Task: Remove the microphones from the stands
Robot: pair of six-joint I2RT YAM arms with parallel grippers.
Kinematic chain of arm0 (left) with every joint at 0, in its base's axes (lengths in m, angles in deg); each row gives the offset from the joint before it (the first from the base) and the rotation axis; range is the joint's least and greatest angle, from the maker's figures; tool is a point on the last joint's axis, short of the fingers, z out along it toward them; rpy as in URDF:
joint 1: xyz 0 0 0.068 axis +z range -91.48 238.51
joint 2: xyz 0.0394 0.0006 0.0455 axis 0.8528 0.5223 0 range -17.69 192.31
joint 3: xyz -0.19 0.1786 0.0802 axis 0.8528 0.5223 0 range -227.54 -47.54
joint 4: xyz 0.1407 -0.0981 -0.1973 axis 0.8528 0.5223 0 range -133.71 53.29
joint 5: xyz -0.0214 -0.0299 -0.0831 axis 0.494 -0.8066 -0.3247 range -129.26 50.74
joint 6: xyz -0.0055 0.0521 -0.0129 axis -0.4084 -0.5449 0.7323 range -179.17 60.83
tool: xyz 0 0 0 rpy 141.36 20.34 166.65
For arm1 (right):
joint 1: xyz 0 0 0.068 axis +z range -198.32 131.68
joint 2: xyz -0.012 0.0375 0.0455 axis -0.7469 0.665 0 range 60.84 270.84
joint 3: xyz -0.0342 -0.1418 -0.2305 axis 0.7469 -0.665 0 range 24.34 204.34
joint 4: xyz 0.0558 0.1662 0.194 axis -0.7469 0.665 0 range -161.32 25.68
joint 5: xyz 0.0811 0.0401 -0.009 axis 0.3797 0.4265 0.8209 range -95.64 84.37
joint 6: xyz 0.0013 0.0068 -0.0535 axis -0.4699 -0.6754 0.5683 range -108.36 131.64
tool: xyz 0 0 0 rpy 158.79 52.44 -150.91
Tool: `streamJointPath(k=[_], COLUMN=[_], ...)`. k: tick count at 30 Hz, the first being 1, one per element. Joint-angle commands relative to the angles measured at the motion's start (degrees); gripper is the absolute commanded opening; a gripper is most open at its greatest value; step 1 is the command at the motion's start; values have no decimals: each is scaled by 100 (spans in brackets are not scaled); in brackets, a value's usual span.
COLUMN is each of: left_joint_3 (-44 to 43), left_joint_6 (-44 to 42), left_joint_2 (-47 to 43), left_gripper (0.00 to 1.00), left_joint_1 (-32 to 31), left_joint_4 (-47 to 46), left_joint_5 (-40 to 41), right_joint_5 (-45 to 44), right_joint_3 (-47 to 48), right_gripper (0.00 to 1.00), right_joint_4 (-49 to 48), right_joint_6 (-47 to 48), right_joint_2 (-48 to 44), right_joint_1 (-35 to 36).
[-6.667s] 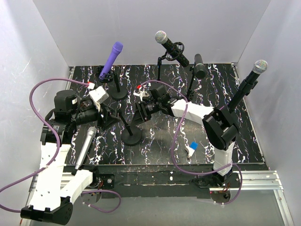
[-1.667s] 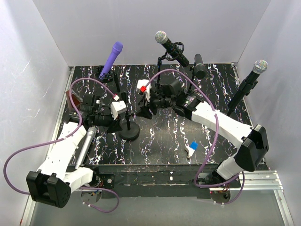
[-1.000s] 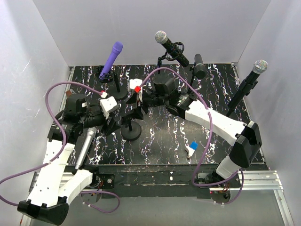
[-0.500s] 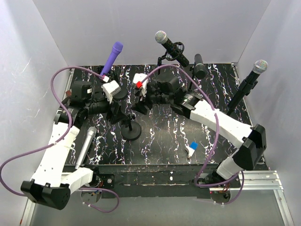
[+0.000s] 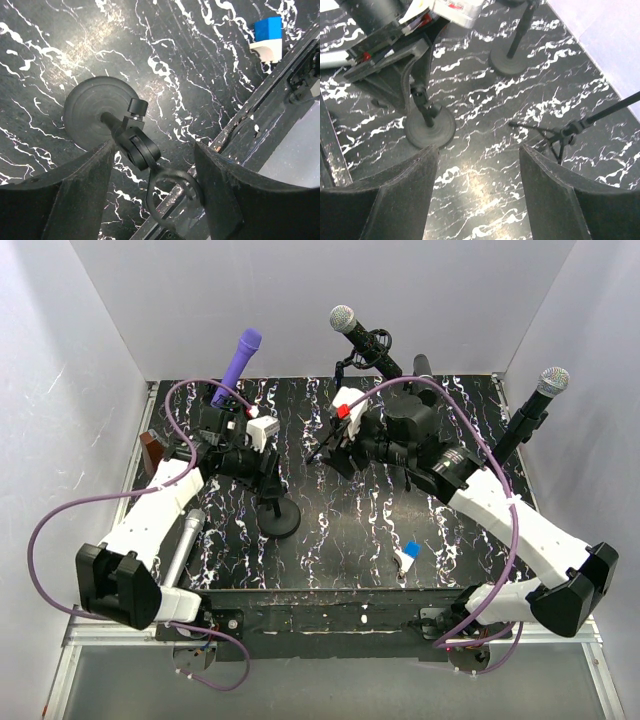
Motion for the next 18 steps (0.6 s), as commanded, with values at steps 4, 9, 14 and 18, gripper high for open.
streamJointPath(k=[4, 9, 14, 18], left_joint_3=[-184, -518, -773, -870], left_joint_6=[322, 33, -529, -864], left_joint_2=[189, 180, 75, 22], left_gripper=[50, 36, 28, 20], left_joint_1=[-50, -32, -15, 3], left_joint_4=[242, 619, 796, 796], left_joint_5=[573, 969, 1706, 2164], right_joint_5=[20, 73, 134, 178], right_joint_3=[-182, -199, -226, -252], right_gripper=[72, 72, 72, 72], right_joint_4=[-38, -134, -169, -170], right_joint_6=[6, -3, -38, -64], right_joint_2=[-76, -32, 3, 3], right_joint_1=[-50, -76, -102, -111])
